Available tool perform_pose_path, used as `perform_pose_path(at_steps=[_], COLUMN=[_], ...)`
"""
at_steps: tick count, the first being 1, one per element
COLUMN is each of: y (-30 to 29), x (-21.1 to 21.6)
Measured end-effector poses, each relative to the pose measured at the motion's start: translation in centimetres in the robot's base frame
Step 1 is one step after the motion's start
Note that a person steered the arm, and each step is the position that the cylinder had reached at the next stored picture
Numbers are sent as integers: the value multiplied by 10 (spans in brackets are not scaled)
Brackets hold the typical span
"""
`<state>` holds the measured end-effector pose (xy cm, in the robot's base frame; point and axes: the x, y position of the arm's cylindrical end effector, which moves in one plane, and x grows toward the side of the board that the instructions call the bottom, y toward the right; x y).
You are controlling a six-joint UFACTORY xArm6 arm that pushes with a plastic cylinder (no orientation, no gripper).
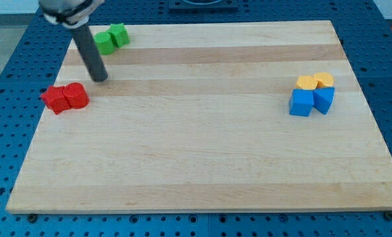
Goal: Place the green star right to the red circle
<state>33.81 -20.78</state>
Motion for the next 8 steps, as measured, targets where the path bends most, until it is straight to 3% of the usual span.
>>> perform_pose_path(at_steps=[2, 3, 4, 6, 8], y=[-60, -46, -6, 57, 43], x=[-42, -113, -137, -129, -82])
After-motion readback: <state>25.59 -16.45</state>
